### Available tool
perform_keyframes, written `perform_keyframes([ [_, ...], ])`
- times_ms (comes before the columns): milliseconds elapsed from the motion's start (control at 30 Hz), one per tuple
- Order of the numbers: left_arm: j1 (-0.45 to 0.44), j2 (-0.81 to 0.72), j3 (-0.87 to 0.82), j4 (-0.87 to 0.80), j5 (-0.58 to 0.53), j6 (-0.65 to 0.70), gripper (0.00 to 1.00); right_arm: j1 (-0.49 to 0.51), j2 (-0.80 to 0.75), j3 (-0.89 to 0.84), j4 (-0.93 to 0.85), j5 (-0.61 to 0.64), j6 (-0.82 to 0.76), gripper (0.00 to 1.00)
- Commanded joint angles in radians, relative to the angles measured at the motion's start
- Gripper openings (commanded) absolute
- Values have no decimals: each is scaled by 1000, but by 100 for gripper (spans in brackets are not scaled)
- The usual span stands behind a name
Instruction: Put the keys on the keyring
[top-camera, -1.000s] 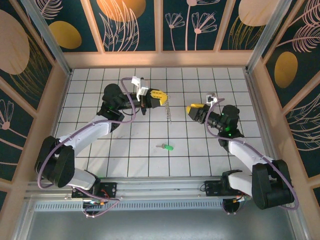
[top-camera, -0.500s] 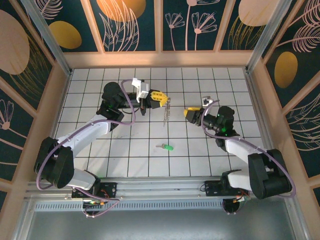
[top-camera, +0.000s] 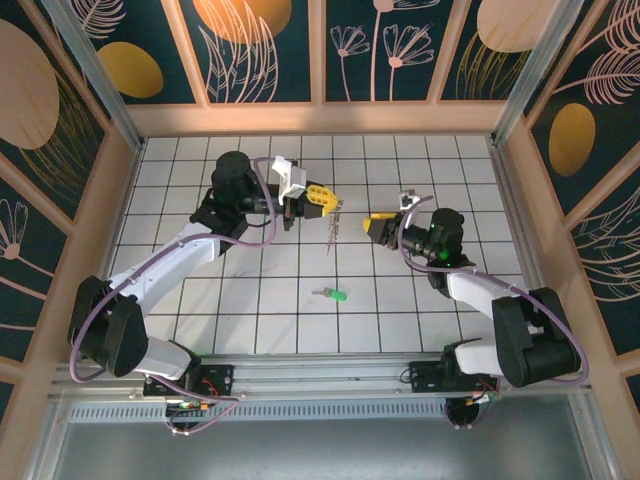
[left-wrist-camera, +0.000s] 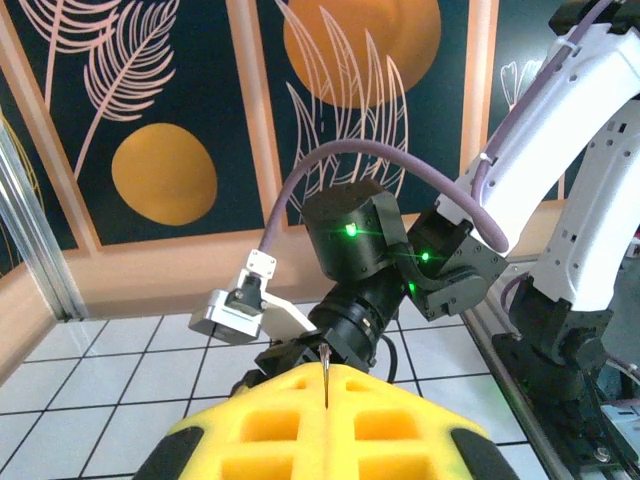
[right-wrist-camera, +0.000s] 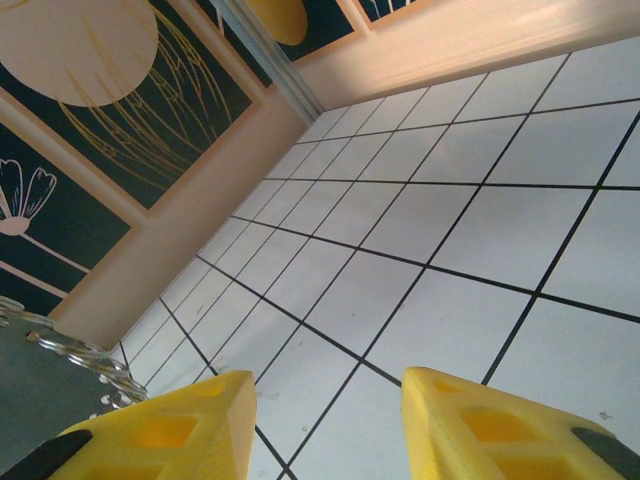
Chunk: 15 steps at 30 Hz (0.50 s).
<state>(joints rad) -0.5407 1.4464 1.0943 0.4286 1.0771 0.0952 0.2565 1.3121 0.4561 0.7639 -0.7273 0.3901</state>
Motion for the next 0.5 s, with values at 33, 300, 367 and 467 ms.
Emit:
perform_keyframes([
  [33,-5,-2,26,-19,11,28,0,7,-10,34,37,-21,-25,43],
  [300,-5,-1,-82,352,-95,-261,0,9,-26,26,46,-15,-18,42],
  [367,-4,3,-115,499,-118,-364,0,11,-28,24,55,-11,-12,42],
  [467,-5,6,-176,690,-159,-480,0,16,-28,23,66,-9,-5,42],
])
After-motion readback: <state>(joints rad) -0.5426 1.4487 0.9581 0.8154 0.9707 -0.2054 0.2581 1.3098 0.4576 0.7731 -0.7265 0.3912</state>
